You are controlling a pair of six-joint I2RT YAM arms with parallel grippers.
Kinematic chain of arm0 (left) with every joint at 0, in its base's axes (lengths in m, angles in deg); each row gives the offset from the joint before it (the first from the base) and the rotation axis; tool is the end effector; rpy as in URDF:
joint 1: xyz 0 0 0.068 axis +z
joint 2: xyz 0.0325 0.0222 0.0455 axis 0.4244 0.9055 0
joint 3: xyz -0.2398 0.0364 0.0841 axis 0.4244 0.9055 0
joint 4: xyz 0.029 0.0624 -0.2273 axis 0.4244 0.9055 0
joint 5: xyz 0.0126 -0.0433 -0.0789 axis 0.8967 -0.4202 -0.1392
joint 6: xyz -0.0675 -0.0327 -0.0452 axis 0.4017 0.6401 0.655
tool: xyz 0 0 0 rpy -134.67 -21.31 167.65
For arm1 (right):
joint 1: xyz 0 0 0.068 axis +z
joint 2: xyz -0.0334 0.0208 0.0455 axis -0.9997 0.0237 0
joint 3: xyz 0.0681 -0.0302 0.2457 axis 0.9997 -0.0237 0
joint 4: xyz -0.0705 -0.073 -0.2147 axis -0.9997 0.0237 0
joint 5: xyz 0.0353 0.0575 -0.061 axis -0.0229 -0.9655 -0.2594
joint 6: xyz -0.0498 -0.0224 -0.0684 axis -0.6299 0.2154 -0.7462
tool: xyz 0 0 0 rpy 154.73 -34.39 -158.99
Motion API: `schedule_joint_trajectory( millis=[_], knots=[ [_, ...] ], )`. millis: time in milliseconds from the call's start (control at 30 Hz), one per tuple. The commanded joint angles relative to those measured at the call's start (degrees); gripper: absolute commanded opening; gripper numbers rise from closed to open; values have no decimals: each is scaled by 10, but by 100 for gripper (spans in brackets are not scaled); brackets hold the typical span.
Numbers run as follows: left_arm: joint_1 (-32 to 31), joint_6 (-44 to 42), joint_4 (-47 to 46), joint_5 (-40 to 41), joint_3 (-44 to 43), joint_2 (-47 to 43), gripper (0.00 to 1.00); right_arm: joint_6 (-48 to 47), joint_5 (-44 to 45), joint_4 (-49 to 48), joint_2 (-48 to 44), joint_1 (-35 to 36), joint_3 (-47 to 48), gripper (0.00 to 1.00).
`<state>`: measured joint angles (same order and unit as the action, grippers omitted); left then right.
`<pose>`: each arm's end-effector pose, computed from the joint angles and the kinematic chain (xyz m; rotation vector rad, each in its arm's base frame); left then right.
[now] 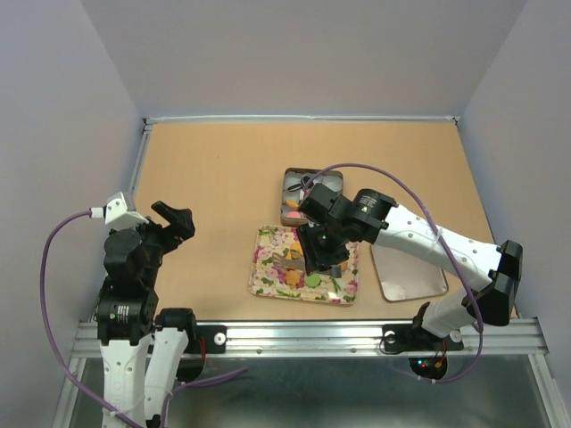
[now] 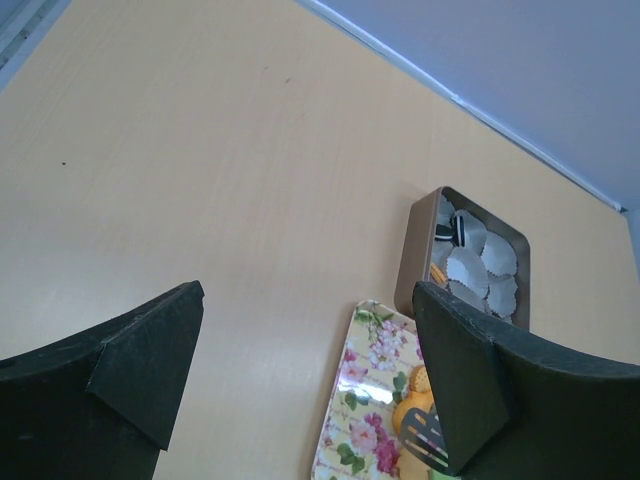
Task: Pack the cookies
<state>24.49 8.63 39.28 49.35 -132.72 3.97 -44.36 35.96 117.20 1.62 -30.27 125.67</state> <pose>0.1212 -0.0003 0.3331 -0.4012 1.6846 -0.3419 0.1401 0.2362 0.2777 -0.5618 2.8351 0.4706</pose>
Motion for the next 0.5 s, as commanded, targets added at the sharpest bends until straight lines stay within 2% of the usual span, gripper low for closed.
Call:
schedule_joint_trajectory(
  millis=[0,233,467],
  knots=[
    [2,-11,-28,-1,7,-7,96,20,4,-18,1,8,5,50],
    [2,-13,-27,-1,7,-10,96,28,32,34,13,14,30,50],
    [2,-13,-28,-4,7,-9,96,37,32,31,21,17,16,50]
  ],
)
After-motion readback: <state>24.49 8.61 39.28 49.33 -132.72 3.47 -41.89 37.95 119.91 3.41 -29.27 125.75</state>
